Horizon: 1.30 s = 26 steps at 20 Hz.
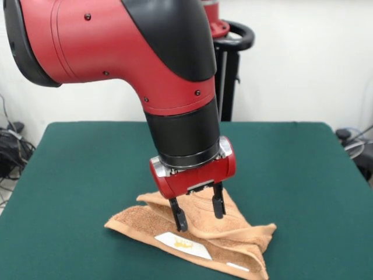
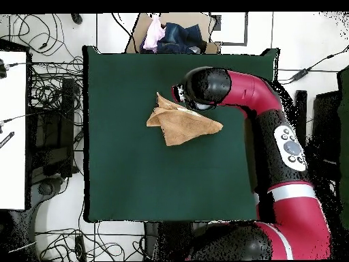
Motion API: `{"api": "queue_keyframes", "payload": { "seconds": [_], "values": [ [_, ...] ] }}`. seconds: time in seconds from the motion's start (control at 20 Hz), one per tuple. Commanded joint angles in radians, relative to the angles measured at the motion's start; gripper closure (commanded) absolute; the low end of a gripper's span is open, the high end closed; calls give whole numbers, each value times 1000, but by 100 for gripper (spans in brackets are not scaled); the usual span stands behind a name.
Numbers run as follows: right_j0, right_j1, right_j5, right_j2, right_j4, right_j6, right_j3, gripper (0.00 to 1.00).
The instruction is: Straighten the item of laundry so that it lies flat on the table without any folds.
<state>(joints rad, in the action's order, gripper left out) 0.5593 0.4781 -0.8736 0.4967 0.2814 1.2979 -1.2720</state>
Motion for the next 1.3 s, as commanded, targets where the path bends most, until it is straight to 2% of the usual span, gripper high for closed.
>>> {"api": "queue_keyframes", "payload": {
  "seconds": [0.05, 0.6, 1.3],
  "values": [
    [-3, -35, 49, 30, 76, -101, -76, 0],
    [-16, -65, 75, 23, 95, -97, -64, 0],
    [-21, -80, 141, 7, 110, -76, -95, 0]
  ]
}}
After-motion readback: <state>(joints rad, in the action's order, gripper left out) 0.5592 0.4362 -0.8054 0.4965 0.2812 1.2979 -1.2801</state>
